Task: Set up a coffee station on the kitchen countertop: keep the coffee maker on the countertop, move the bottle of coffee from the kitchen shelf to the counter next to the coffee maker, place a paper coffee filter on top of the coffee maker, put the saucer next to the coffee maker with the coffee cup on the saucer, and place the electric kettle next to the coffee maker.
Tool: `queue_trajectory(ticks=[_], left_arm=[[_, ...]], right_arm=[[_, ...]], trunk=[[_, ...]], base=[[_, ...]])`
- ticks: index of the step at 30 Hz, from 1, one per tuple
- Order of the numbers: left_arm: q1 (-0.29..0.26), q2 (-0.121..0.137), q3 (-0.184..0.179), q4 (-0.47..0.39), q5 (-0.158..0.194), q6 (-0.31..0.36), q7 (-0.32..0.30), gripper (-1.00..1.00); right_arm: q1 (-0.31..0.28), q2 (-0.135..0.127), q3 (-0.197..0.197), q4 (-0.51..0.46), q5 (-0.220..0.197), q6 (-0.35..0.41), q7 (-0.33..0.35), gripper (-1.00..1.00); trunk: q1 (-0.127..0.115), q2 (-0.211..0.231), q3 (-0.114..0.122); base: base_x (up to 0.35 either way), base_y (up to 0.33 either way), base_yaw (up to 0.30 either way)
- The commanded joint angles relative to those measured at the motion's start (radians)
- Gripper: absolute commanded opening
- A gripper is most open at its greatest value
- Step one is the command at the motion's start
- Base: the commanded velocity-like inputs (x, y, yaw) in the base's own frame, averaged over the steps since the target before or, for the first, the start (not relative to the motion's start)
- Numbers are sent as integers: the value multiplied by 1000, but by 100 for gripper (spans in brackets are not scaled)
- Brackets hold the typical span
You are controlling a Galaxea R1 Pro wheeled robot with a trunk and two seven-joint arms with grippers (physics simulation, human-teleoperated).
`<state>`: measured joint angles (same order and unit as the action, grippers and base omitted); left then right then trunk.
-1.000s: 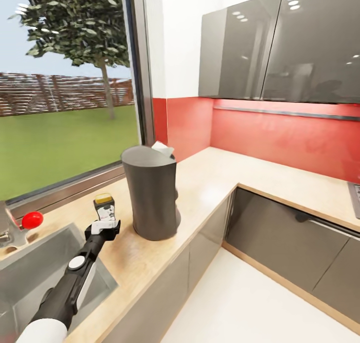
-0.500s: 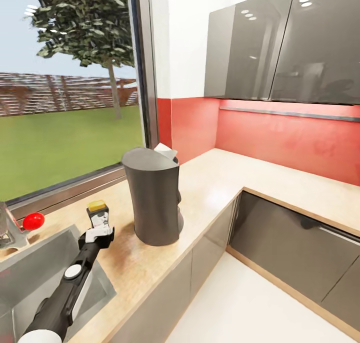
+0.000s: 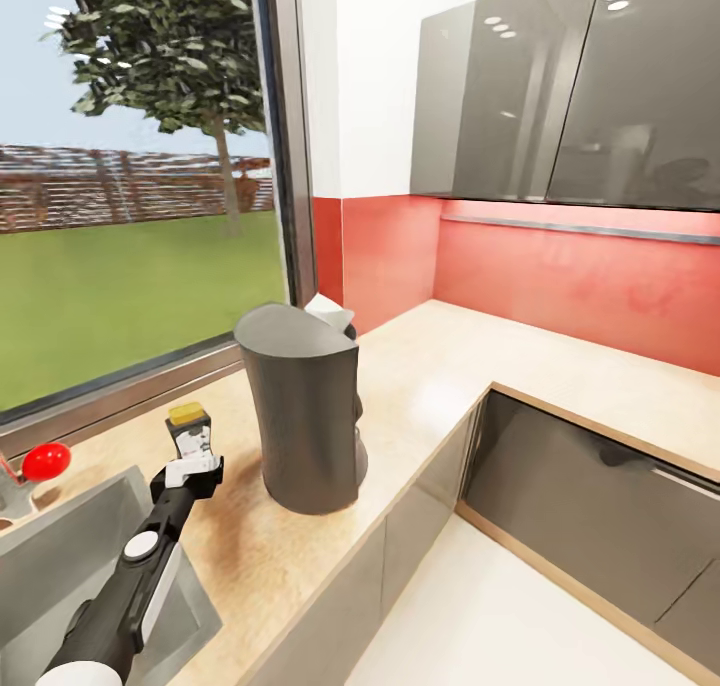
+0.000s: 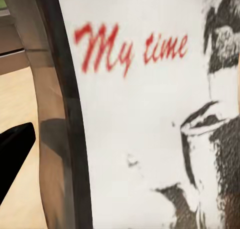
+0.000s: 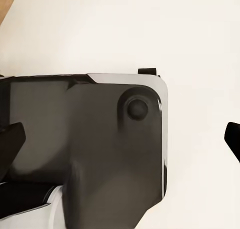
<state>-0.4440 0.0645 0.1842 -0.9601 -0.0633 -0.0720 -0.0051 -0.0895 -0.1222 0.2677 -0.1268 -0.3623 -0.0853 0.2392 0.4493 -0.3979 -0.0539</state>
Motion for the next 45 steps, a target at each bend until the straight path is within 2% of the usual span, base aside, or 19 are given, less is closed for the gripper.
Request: queue_trajectory(ticks=[1,9,21,33,40,45], left_arm=[[-1,0,1,0,-7,-3,0,-100],[-1,-1,0,1,-9,-3,-1,-100],[-1,-2,0,1,-8,-3,0,-100],[1,2,3,6,-7,-3,2,-100],[1,7,2,131,-11,-18,42,-100],[-9,6,2,222,-11,-112,45,-100]], right_arm=[[-1,-1,8,2,-10,-4,3,100],[-1,-1,8,2,-10,-4,3,100],[-1,-1,8,2,-10,-4,2,100],[-1,-1,8,2,-10,-4,2,100],[-1,-1,10,3,-8,-4,2,100],[-1,-1,11,3,-7,-4,3,100]], trunk=[[1,-2,-2],[1,-2,-2],[1,-2,-2],[1,-2,-2],[1,-2,-2],[1,-2,-2]], base=[[69,0,0],[229,0,0],[17,-15,5],[0,-133,160],[0,-3,6],[0,0,0]])
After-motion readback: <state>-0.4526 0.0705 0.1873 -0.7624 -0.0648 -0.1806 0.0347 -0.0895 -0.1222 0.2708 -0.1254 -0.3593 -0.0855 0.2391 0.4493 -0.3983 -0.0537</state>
